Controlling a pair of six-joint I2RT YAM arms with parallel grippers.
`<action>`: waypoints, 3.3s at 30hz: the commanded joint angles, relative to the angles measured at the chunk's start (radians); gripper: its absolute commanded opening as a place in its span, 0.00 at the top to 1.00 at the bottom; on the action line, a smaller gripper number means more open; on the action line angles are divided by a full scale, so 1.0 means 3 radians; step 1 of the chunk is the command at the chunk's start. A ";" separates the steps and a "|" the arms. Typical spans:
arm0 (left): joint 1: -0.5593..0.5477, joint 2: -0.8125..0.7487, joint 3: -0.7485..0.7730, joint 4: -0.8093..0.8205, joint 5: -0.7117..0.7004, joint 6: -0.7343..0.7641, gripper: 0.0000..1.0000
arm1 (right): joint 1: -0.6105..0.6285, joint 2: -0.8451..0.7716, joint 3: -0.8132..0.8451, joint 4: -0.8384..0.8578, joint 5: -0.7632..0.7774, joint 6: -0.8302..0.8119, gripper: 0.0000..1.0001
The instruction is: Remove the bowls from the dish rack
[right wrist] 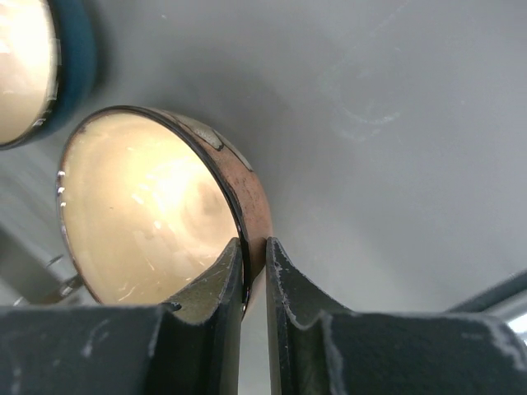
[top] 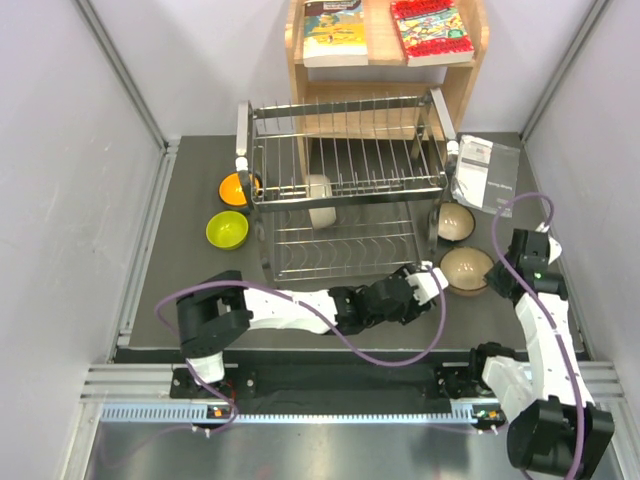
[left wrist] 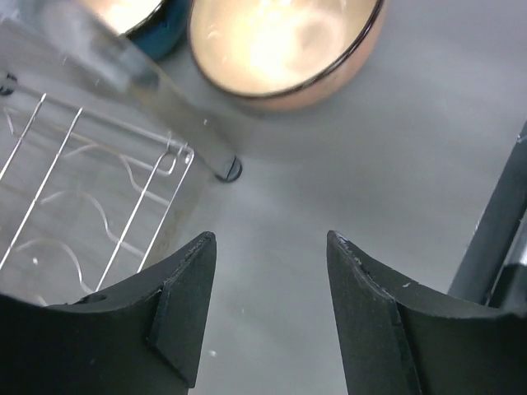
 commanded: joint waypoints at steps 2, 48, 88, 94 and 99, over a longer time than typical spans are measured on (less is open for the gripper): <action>0.0004 -0.0360 -0.0191 0.0296 -0.0087 -0.0221 0.39 | 0.0001 -0.0333 0.0596 -0.0135 -0.0023 0.0168 1.00; 0.0112 -0.0656 -0.0897 0.0342 -0.0609 -0.0401 0.39 | 0.0467 0.1513 0.1302 0.1389 0.0049 0.0623 1.00; 0.0158 -0.0810 -0.1092 0.0399 -0.0757 -0.0611 0.39 | 0.0359 0.1487 0.0760 0.1491 -0.0257 0.0572 0.50; 0.0199 -0.1096 -0.1362 0.0577 -0.1291 -0.0729 0.33 | 0.0313 0.1116 0.0643 0.1414 -0.0242 0.0506 0.39; 0.0443 -0.1316 -0.1506 0.0593 -0.1780 -0.0825 0.24 | 0.0206 0.0465 0.0525 0.1338 -0.0242 0.0291 0.36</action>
